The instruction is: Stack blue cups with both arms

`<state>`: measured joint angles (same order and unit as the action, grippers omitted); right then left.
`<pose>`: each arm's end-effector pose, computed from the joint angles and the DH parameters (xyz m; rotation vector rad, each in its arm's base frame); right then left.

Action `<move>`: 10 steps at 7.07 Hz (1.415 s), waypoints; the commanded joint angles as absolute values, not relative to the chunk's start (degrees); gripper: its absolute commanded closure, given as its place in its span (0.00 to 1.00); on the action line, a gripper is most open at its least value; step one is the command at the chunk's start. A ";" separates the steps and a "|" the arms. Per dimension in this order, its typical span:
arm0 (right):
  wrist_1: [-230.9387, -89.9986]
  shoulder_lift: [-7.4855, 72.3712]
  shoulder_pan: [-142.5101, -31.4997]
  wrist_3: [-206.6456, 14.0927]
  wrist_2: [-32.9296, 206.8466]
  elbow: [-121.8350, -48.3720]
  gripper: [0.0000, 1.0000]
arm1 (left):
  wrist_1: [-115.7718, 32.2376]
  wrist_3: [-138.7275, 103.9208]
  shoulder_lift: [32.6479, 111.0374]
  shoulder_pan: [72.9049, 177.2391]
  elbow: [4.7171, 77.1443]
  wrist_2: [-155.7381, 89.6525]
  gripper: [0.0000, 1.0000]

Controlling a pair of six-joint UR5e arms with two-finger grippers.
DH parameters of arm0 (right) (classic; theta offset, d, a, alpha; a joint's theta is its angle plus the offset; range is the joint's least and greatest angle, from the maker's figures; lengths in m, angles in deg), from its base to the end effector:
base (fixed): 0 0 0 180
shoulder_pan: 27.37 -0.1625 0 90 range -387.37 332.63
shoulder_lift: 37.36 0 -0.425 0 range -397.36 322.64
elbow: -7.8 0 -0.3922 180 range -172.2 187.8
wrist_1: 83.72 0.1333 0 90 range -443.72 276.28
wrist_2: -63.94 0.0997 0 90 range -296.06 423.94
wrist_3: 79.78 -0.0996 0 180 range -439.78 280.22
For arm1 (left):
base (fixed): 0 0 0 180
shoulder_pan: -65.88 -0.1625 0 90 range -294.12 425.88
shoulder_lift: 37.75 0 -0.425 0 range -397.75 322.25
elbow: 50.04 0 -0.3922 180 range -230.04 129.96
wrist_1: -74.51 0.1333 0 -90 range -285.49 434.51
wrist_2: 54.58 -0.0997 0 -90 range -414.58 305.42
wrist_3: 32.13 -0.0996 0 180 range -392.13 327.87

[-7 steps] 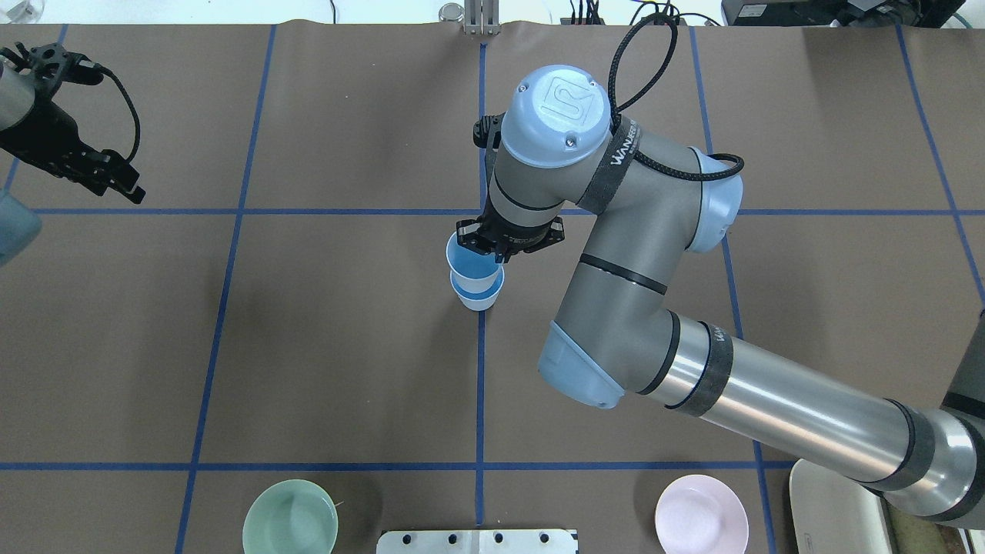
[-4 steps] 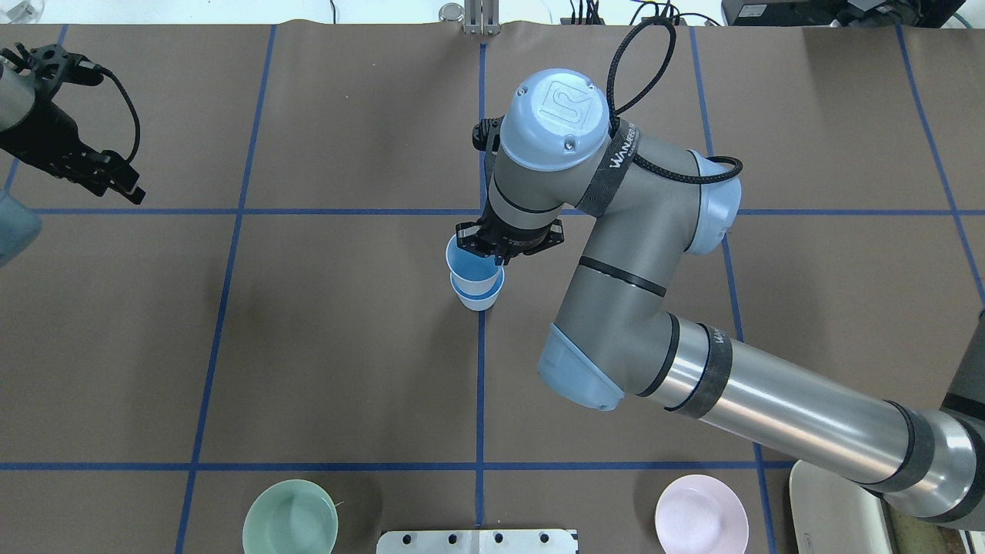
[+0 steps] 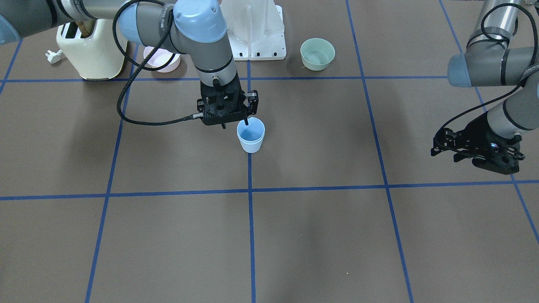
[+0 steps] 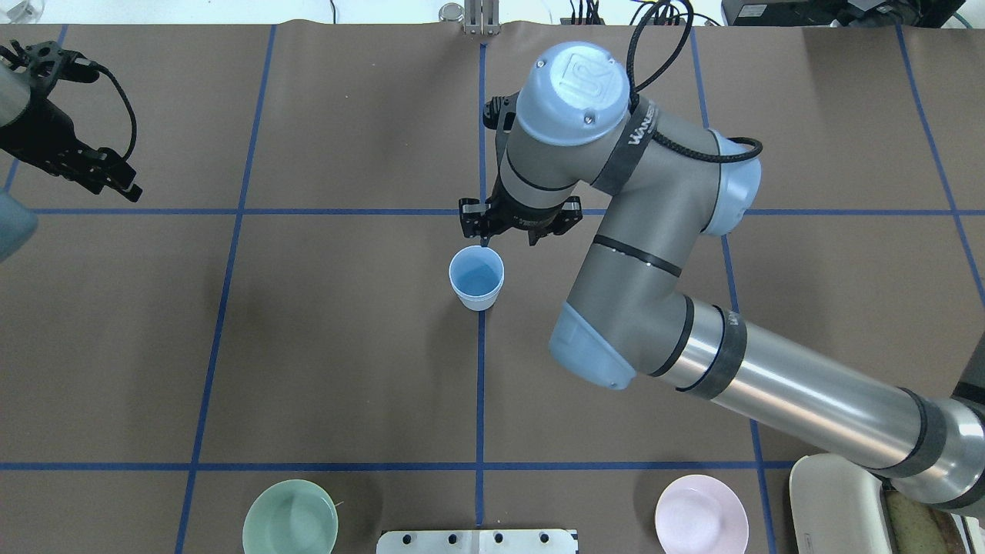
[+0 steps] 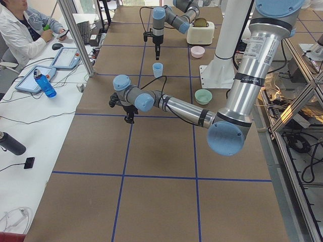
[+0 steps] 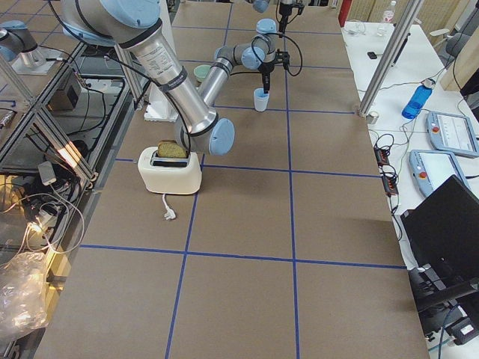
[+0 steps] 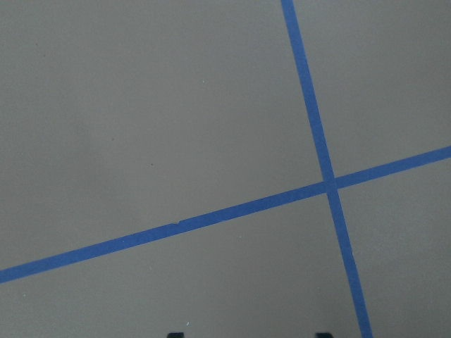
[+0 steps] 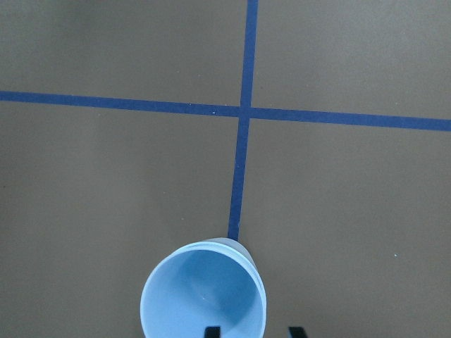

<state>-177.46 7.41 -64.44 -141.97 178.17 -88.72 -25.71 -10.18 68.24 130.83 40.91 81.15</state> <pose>-0.4859 -0.4829 0.1405 0.1068 -0.9084 -0.0269 0.2033 -0.5813 0.4731 0.0992 0.8976 0.2395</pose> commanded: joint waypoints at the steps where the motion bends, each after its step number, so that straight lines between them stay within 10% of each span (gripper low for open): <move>1: -177.41 10.95 -74.16 -138.25 187.10 -89.93 0.00 | -25.68 -11.82 68.33 133.01 40.75 81.21 0.31; 5: -177.41 22.55 -90.71 -128.14 188.39 -90.55 0.00 | -19.44 -28.06 65.10 141.27 40.31 81.21 0.03; 10: -177.59 42.91 -107.14 -101.04 192.15 -88.70 0.00 | -12.19 -40.88 57.70 149.62 40.31 81.21 0.01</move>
